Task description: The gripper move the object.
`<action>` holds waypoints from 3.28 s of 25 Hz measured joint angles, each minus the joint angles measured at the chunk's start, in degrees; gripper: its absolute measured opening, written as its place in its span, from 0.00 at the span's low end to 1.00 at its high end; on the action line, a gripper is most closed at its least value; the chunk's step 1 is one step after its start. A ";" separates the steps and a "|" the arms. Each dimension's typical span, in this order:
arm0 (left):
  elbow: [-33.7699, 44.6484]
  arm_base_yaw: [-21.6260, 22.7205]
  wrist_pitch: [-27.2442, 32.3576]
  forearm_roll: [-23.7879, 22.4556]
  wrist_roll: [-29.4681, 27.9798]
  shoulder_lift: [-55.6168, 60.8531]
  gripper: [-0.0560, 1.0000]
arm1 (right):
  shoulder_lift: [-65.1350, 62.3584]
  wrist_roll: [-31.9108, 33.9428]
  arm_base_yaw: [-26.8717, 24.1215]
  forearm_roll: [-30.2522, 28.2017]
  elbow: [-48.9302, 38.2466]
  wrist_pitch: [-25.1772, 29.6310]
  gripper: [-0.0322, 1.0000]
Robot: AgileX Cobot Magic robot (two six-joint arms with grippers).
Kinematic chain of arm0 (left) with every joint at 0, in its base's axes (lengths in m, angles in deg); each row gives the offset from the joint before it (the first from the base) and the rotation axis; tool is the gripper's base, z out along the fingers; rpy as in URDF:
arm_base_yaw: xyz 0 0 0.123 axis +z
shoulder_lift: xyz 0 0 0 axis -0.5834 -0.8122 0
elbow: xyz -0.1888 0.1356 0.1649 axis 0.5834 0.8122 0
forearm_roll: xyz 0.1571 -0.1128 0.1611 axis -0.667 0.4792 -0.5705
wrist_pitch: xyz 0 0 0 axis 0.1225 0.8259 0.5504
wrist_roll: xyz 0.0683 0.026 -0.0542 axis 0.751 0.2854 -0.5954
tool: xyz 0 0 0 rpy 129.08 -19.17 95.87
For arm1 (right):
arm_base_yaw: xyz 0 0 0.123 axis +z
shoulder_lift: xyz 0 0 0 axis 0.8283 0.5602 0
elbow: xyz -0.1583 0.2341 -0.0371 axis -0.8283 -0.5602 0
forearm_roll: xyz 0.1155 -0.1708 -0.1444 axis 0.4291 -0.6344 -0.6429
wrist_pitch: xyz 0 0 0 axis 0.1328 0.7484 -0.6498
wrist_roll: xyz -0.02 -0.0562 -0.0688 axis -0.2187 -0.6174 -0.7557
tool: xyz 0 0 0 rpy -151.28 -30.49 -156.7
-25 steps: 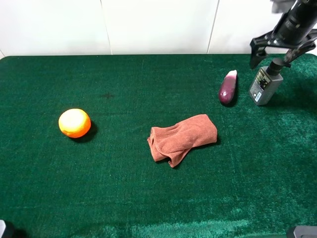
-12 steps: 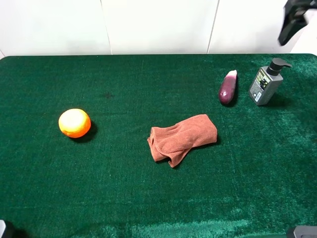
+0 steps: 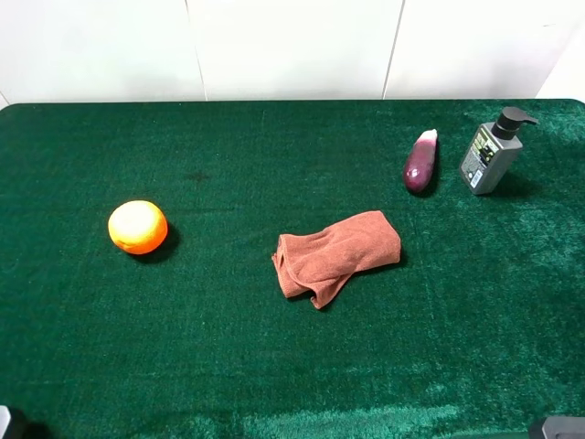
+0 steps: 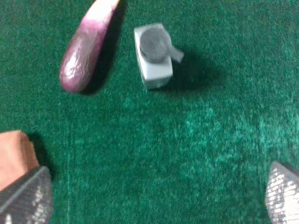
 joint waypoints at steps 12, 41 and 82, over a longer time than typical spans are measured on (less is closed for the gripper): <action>0.00 0.00 0.00 0.00 0.00 0.00 0.99 | -27.29 1.95 0.00 0.05 -13.68 0.10 0.70; 0.00 0.00 0.00 0.00 0.00 0.00 0.99 | -71.83 5.30 0.00 -0.30 -44.21 -5.72 0.70; 0.00 0.00 0.00 0.00 0.00 0.00 0.99 | -71.83 7.67 0.00 -6.65 -46.40 -10.67 0.70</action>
